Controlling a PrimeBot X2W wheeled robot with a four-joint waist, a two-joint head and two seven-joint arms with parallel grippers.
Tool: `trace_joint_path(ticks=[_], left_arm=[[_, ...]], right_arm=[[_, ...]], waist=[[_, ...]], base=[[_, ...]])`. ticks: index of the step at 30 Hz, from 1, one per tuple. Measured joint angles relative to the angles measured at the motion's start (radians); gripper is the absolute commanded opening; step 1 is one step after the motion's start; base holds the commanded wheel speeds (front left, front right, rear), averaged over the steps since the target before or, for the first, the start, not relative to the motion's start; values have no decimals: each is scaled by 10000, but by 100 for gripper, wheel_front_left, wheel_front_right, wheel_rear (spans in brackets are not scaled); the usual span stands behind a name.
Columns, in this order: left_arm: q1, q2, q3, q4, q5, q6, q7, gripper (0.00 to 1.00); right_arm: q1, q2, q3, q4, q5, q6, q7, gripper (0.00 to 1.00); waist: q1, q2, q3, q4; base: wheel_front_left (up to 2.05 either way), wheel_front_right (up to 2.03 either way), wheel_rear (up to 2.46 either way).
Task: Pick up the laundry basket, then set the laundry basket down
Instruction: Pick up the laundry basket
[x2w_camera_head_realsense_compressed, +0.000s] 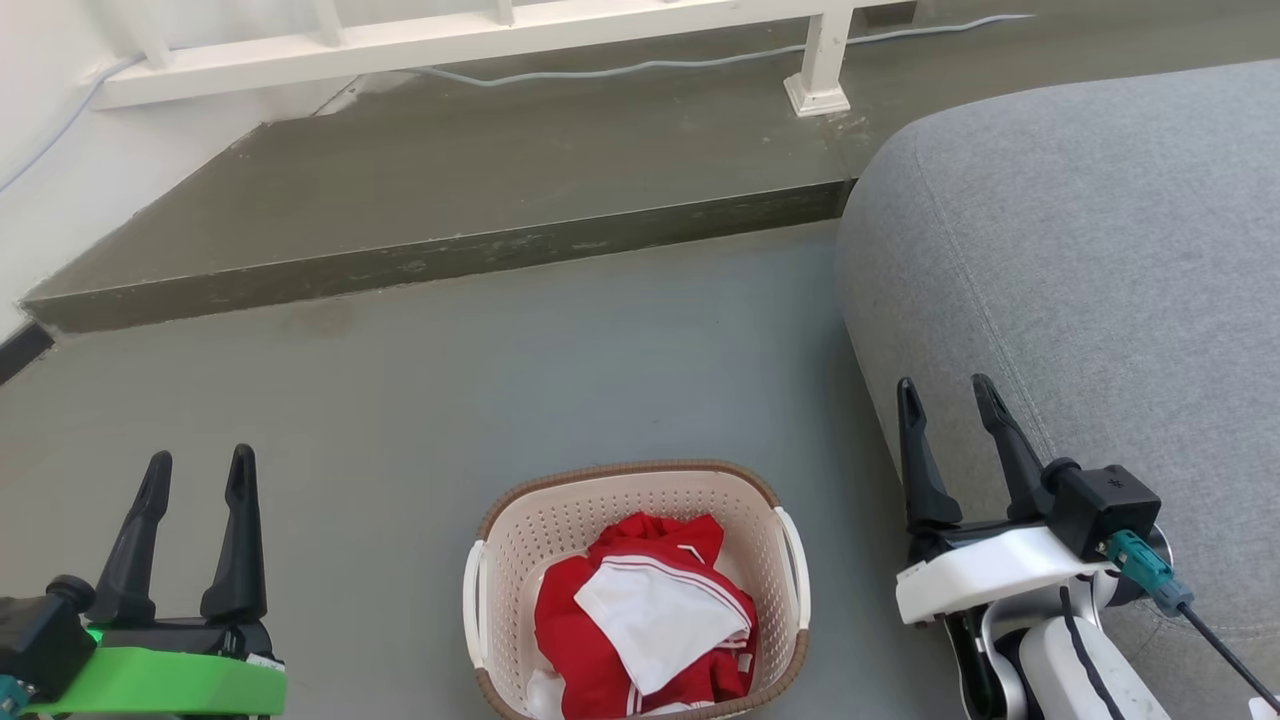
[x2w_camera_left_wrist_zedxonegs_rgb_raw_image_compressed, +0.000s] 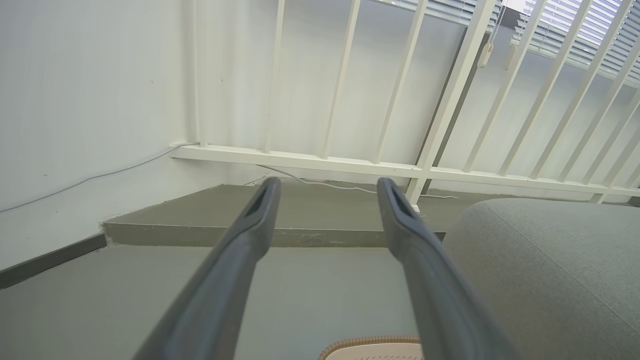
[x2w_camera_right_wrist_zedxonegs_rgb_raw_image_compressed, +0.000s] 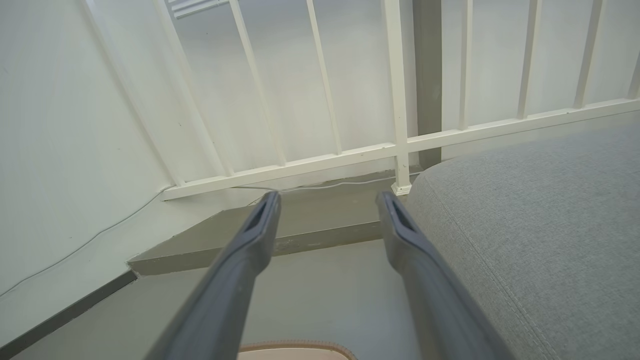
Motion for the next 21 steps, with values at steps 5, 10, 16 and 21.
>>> trace_joint_path(ticks=[5, 10, 16, 21], left_arm=[[23, -86, -58, -98, 12, -4, -2, 100], [87, -115, -178, -144, 12, -4, 0, 100], [256, -107, -205, -332, 13, -4, -2, 100], [256, 104, -311, -516, 4, -6, -2, 100]], right_arm=[[1, 0, 23, 21, -73, 0, 0, 100], [5, 0, 35, 36, -71, 0, 0, 100], [20, 2, 157, 35, -54, 0, 0, 100], [19, 0, 169, 56, -48, 0, 0, 100]], waist=[[0, 0, 40, -21], [0, 0, 76, -45], [0, 0, 199, -101], [0, 0, 490, -174]], base=[[0, 0, 0], [0, 0, 0], [0, 0, 0], [0, 0, 0]])
